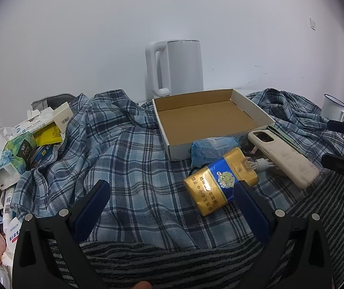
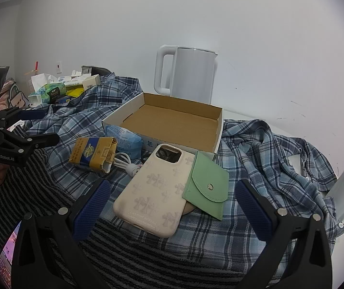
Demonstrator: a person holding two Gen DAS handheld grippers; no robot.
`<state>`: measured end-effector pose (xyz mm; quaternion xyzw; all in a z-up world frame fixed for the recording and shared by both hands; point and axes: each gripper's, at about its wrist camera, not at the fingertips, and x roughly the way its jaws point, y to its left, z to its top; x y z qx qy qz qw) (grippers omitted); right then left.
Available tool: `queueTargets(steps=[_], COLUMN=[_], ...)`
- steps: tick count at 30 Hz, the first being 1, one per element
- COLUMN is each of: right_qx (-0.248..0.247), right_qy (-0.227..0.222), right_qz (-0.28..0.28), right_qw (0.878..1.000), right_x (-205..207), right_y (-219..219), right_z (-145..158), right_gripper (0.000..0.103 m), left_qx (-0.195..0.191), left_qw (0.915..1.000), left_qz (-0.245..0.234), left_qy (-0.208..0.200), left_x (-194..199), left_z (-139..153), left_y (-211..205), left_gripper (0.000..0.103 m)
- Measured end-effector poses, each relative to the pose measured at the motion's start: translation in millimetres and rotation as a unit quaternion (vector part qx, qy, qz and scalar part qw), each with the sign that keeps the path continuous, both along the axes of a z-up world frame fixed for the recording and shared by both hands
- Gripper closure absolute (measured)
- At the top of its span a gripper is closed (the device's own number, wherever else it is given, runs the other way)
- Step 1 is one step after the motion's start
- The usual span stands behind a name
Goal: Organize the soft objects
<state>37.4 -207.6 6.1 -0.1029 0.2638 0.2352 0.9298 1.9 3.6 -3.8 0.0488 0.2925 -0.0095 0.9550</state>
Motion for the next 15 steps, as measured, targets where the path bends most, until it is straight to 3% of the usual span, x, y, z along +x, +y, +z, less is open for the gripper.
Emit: queueTargets(steps=[15], right_qx=[0.001], right_qy=[0.006], right_qz=[0.001], right_qw=[1.0], right_x=[5.8], right_y=[1.3], right_z=[-3.2], right_gripper=[0.0], left_qx=[0.002], left_qw=[1.0], left_qz=[-0.002], left_qy=[-0.001], left_x=[-0.2], left_z=[-0.6], left_y=[-1.5], left_gripper=[0.0])
